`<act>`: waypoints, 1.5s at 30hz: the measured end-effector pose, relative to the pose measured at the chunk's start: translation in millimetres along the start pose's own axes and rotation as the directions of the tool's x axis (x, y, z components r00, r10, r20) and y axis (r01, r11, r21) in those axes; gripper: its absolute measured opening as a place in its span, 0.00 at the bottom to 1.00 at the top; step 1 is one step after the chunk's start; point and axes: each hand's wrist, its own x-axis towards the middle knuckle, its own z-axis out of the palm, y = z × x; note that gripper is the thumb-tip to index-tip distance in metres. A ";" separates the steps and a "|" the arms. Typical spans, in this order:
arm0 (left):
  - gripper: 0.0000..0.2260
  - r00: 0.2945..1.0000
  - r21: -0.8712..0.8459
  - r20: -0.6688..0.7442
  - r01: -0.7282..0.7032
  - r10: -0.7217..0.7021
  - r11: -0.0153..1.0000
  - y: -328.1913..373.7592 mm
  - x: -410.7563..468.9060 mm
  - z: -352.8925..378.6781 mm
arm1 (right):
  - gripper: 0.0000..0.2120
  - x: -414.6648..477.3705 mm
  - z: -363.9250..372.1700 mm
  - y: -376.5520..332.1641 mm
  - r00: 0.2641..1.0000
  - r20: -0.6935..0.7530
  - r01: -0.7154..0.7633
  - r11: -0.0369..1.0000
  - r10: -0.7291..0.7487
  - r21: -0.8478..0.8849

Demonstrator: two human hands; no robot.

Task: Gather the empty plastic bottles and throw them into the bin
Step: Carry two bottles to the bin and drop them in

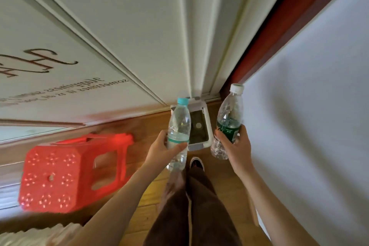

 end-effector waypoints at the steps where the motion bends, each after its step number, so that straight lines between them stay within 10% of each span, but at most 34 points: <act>1: 0.20 1.000 0.005 0.022 0.001 -0.001 1.000 -10.0 23.2 11.3 | 0.35 15.0 4.3 18.2 1.000 -0.015 -0.004 1.000 0.004 0.012; 7: 0.21 0.995 0.040 0.099 -0.009 0.005 0.999 -87.6 153.1 80.6 | 0.21 88.0 26.9 123.3 1.000 -0.016 -0.007 0.998 0.007 0.056; 14: 0.30 0.970 0.122 0.212 -0.146 0.118 0.982 -147.3 251.7 136.3 | 0.31 117.4 28.6 204.9 0.998 -0.031 0.054 0.992 -0.051 0.114; 31: 0.36 0.983 0.250 0.183 -0.076 0.030 0.965 -198.5 293.8 165.4 | 0.30 127.1 27.2 237.5 0.998 -0.062 0.031 0.992 -0.024 0.119; 40: 0.16 0.868 0.437 -0.023 -0.437 0.496 0.786 -188.6 245.0 98.5 | 0.30 121.3 68.3 210.0 1.000 0.010 0.019 0.995 -0.020 0.095; 45: 0.17 0.828 0.593 -0.156 -0.358 0.538 0.721 -202.5 261.6 72.0 | 0.32 140.2 107.6 213.3 0.992 0.117 0.044 0.998 -0.038 -0.045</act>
